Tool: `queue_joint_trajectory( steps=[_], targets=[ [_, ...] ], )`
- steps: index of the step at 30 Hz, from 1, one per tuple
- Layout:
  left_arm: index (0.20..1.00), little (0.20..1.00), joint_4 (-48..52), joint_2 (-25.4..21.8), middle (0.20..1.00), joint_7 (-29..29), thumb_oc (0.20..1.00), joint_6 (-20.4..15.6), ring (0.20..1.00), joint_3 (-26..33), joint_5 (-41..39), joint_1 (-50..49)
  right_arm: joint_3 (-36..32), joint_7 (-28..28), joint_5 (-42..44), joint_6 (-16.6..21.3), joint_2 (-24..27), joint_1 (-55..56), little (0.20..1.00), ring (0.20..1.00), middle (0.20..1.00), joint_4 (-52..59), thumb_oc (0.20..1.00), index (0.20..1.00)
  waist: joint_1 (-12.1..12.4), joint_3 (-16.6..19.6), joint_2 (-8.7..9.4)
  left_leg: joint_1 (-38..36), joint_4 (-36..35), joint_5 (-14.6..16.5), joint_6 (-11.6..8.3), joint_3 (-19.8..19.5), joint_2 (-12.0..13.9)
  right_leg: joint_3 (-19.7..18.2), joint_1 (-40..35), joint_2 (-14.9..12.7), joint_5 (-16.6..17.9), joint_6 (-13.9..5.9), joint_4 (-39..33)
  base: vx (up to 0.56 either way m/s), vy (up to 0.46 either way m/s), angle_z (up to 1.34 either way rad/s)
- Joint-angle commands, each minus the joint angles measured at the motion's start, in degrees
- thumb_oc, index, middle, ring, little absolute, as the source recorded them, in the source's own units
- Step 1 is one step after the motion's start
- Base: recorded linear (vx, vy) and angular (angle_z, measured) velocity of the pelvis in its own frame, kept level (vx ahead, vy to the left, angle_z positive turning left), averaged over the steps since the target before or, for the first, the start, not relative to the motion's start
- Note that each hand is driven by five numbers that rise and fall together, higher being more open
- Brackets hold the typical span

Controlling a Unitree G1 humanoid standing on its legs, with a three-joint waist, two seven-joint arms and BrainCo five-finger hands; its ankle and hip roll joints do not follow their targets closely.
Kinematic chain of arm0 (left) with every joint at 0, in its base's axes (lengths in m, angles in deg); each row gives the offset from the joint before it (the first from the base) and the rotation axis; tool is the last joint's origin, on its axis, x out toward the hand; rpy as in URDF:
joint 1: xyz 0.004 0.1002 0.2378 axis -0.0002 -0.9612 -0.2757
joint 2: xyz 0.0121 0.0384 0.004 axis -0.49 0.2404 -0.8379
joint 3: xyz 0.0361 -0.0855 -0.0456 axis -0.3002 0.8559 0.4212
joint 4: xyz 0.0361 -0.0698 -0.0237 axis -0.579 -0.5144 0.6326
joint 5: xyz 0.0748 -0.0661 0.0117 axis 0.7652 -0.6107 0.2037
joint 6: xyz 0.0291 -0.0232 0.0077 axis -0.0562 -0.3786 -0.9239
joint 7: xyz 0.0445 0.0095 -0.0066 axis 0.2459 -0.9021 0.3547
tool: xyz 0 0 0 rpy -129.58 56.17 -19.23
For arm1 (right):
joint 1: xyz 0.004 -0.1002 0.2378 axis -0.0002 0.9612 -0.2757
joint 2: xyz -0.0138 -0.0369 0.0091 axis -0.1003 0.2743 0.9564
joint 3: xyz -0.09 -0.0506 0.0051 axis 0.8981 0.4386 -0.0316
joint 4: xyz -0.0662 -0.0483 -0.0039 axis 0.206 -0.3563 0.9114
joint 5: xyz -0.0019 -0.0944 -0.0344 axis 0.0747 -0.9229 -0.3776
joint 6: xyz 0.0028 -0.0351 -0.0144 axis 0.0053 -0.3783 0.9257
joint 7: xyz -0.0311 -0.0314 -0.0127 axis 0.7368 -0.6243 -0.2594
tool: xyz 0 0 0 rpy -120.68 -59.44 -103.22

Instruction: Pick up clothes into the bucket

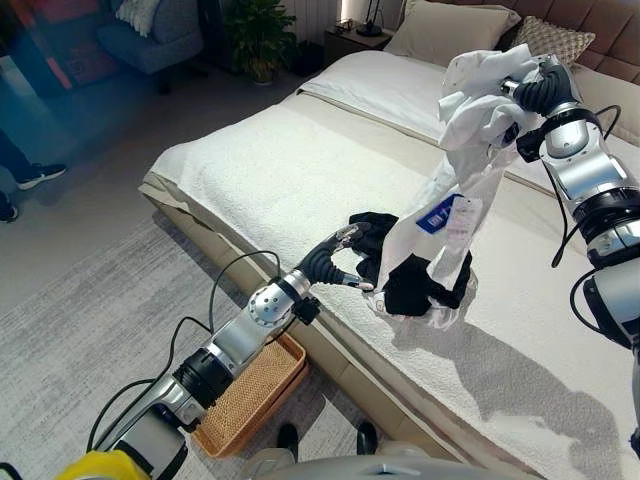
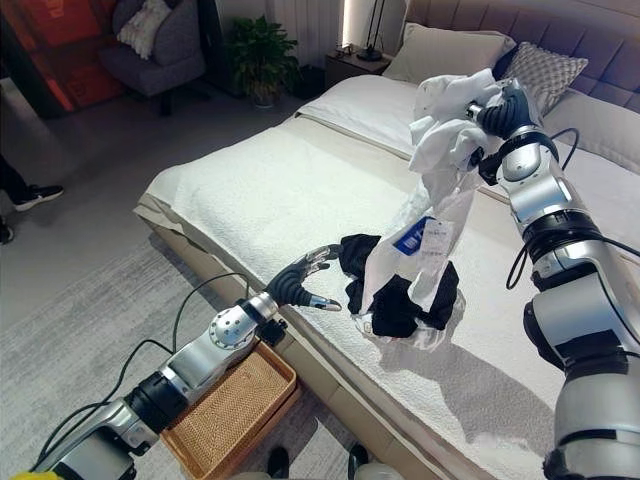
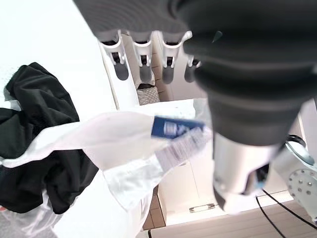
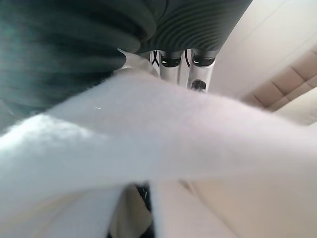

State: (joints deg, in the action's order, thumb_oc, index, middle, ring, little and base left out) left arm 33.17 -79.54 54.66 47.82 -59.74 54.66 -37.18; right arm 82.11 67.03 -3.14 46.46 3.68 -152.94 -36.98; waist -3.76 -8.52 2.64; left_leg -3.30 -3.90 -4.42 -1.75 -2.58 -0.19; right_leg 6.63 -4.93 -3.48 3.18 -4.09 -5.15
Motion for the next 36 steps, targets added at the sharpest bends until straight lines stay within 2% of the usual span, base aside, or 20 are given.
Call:
queue_joint_trajectory(
  steps=[1,3,5,6,7,8,10,11,13,14,20,21,27,29,31,35,36],
  targets=[
    [1.000,1.000,-3.49,1.62,1.000,-2.16,1.000,-1.52,1.000,2.71,0.40,0.38,2.19,0.09,2.09,3.66,4.13,-4.76,0.200,0.200,0.200,7.69,0.200,0.200,0.21,4.23,3.37,1.20,4.34,5.54,-0.70,-0.96,-0.46,-1.56,2.79,-3.63,-2.50,-3.58,6.89,0.00,0.000,0.00],
    [1.000,1.000,-3.50,1.61,1.000,-2.16,1.000,-1.52,1.000,2.66,0.41,0.38,2.09,0.09,2.07,3.62,4.18,-4.63,0.200,0.200,0.200,7.79,0.200,0.200,0.25,4.26,3.40,1.19,4.33,5.53,-0.71,-0.96,-0.46,-1.56,2.78,-3.63,-2.50,-3.57,6.88,0.02,-0.009,-0.01],
    [1.000,1.000,-5.64,3.57,1.000,-3.89,1.000,-1.36,1.000,4.95,-0.71,-0.40,2.51,5.28,6.45,4.89,6.59,0.99,0.200,0.200,0.200,18.76,0.200,0.200,0.04,4.28,3.58,0.94,4.23,5.47,-0.81,-0.83,-0.27,-1.56,2.56,-3.58,-2.63,-3.53,6.88,0.02,-0.019,0.00],
    [1.000,1.000,-6.74,4.95,1.000,-4.46,1.000,-1.36,1.000,5.75,-2.05,-1.36,3.10,8.43,11.29,5.52,8.94,4.14,0.200,0.200,0.200,24.72,0.200,0.200,0.01,4.37,3.72,0.34,4.02,5.85,-0.96,-0.81,-0.04,-1.46,1.94,-3.50,-3.09,-3.50,6.74,0.00,0.000,0.00],
    [1.000,1.000,-6.76,4.98,1.000,-4.47,1.000,-1.37,1.000,5.66,-2.05,-1.36,2.98,8.45,11.31,5.46,9.06,4.32,0.200,0.200,0.200,24.86,0.200,0.200,0.09,4.37,3.72,0.31,4.00,5.85,-0.96,-0.81,-0.03,-1.46,1.91,-3.49,-3.09,-3.50,6.72,0.03,-0.025,0.00],
    [1.000,1.000,-7.44,6.04,1.000,-5.17,1.000,-1.32,1.000,6.73,-3.11,-2.11,4.19,11.44,13.79,6.15,10.70,5.91,0.200,0.200,0.200,29.76,0.200,0.200,-0.02,4.40,3.92,0.23,4.03,5.77,-1.02,-0.75,-0.02,-1.42,1.86,-3.48,-3.07,-3.49,6.68,0.00,0.000,0.00],
    [1.000,1.000,-7.44,7.19,1.000,-5.61,1.000,-1.06,1.000,7.07,-4.39,-3.20,4.16,13.27,16.55,6.17,13.75,8.66,0.200,0.200,0.200,34.81,0.200,0.200,-0.06,4.43,4.03,0.06,4.00,5.72,-1.12,-0.71,0.15,-1.27,1.63,-3.46,-3.12,-3.47,6.57,0.00,-0.016,0.00],
    [1.000,1.000,-7.21,8.05,1.000,-5.43,1.000,-0.78,1.000,7.16,-6.34,-3.94,5.04,15.85,18.72,6.39,16.43,10.84,0.200,0.200,0.200,41.30,0.200,0.200,-0.20,4.54,4.07,-0.02,3.97,5.68,-1.19,-0.58,0.19,-1.20,1.50,-3.45,-3.16,-3.50,6.48,0.00,0.000,0.00],
    [1.000,1.000,-7.41,8.56,1.000,-5.41,1.000,-0.67,1.000,7.00,-7.60,-4.16,5.31,17.03,19.74,6.72,17.22,11.74,0.200,0.200,0.200,43.73,0.200,0.200,-0.23,4.64,4.05,-0.08,3.98,5.68,-1.22,-0.53,0.18,-1.18,1.45,-3.46,-3.14,-3.52,6.44,0.00,0.000,0.00],
    [1.000,1.000,-7.27,8.98,1.000,-4.92,1.000,-0.40,1.000,6.42,-9.98,-3.63,7.56,19.44,20.81,6.56,18.75,11.99,0.200,0.200,0.200,47.87,0.200,0.200,-0.35,4.86,3.95,-0.22,3.88,5.60,-1.30,-0.42,0.20,-1.09,1.32,-3.44,-3.11,-3.56,6.29,0.00,0.000,0.00],
    [1.000,1.000,-5.55,8.65,1.000,-3.48,1.000,-0.01,1.000,4.13,-15.72,-1.71,12.58,22.14,22.99,6.71,20.79,10.11,0.200,0.200,0.200,52.56,0.200,0.200,-0.51,5.53,3.68,-0.57,3.50,5.41,-1.53,-0.19,0.32,-0.97,0.80,-3.47,-2.88,-3.66,5.67,0.00,-0.002,-0.02],
    [1.000,1.000,-3.80,7.76,1.000,-2.06,1.000,0.30,1.000,2.49,-18.99,-0.62,14.86,23.44,24.42,6.36,21.36,8.96,0.200,0.200,0.200,53.71,0.200,0.200,-0.57,5.74,3.51,-0.60,3.37,5.29,-1.60,-0.24,0.36,-0.91,0.76,-3.49,-2.73,-3.68,5.46,0.00,0.000,0.00],
    [1.000,1.000,0.06,4.98,1.000,0.74,1.000,0.82,1.000,-1.73,-24.46,2.71,17.32,24.88,26.95,6.40,21.11,8.11,0.200,0.200,0.200,54.82,0.200,0.200,-0.66,6.00,3.02,-0.54,3.01,4.95,-1.70,-0.28,0.45,-0.56,0.68,-3.51,-2.42,-3.75,5.11,0.00,0.000,0.00],
    [1.000,1.000,4.15,0.75,1.000,4.42,1.000,1.82,1.000,-6.38,-29.49,6.33,18.70,25.38,28.37,6.35,20.50,7.54,0.200,0.200,0.200,55.62,0.200,0.200,-0.74,6.20,2.61,-0.43,2.94,4.80,-1.78,-0.32,0.40,-0.48,0.74,-3.53,-2.21,-3.83,4.95,0.00,0.000,0.00],
    [1.000,1.000,9.15,-4.57,1.000,8.86,1.000,3.46,1.000,-12.43,-37.92,10.23,20.60,26.07,30.06,6.28,19.85,6.51,0.200,0.200,0.200,56.20,0.200,0.200,-0.80,6.54,2.18,-0.42,2.79,4.65,-1.91,-0.27,0.40,-0.35,0.70,-3.51,-2.01,-3.94,4.57,0.00,0.000,0.00],
    [1.000,1.000,12.20,-7.65,1.000,11.21,1.000,5.10,1.000,-16.27,-43.32,12.09,21.79,26.34,31.30,6.46,19.38,5.86,0.200,0.200,0.200,56.69,0.200,0.200,-0.86,6.71,2.07,-0.56,2.67,4.62,-1.97,-0.18,0.46,-0.39,0.60,-3.46,-1.89,-4.02,4.40,0.00,0.000,0.00],
    [1.000,1.000,14.76,-10.44,1.000,13.26,1.000,6.85,1.000,-19.87,-48.18,13.43,22.82,26.59,31.92,6.54,19.05,5.51,0.200,0.200,0.200,56.82,0.200,0.200,-0.98,6.78,1.88,-0.64,2.68,4.59,-2.02,-0.14,0.49,-0.43,0.47,-3.41,-1.83,-4.09,4.28,0.00,0.000,0.00]
  ],
)
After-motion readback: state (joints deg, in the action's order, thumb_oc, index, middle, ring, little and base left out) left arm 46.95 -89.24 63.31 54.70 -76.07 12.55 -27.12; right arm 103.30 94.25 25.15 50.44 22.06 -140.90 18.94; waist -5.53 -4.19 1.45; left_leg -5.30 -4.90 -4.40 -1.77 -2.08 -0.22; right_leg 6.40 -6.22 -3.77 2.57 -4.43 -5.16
